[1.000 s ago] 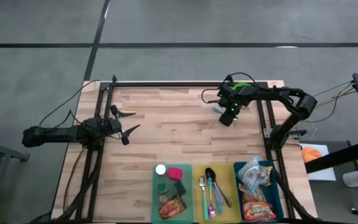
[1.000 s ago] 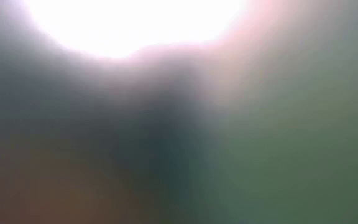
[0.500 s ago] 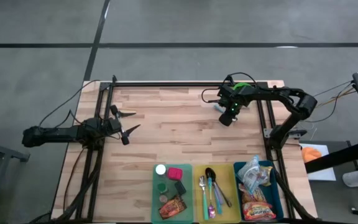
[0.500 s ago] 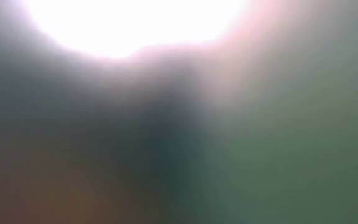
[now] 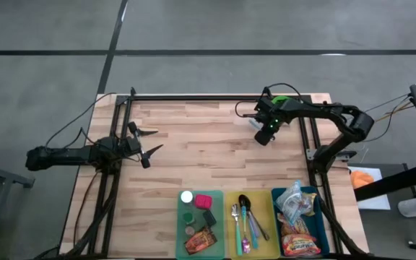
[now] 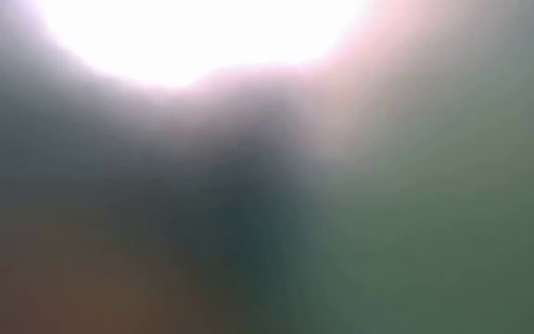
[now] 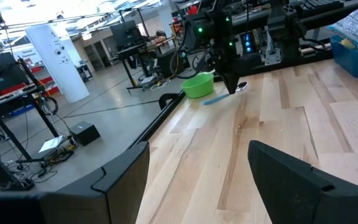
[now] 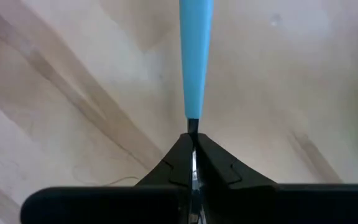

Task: Pick & Place Food Item
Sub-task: Put the blue spoon into the yellow bin

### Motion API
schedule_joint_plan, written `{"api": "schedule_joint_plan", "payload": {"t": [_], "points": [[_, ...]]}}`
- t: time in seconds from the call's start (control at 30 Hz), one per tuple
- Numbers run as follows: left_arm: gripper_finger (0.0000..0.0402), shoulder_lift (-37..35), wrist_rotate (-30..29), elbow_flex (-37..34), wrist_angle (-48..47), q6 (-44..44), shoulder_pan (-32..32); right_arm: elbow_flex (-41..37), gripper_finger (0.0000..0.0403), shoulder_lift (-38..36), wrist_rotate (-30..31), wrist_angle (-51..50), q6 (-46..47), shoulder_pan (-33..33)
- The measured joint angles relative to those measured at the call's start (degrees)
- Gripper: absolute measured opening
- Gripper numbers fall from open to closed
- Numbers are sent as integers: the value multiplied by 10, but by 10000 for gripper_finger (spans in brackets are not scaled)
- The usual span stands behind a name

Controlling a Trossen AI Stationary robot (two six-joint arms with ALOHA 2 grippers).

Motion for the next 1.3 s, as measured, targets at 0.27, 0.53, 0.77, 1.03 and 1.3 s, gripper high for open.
{"api": "schedule_joint_plan", "payload": {"t": [0.27,0.53,0.77,1.03,1.3], "points": [[275,0,0,0,0,1,0,0,9,-46,-22,0,25,1],[275,0,0,0,0,0,0,1,8,-119,-93,1,88,2],[275,0,0,0,0,0,0,2,8,-182,-116,1,127,42],[275,0,0,0,0,-1,0,2,8,-194,-111,2,177,96],[275,0,0,0,0,-1,0,2,8,-144,-110,3,195,137]]}}
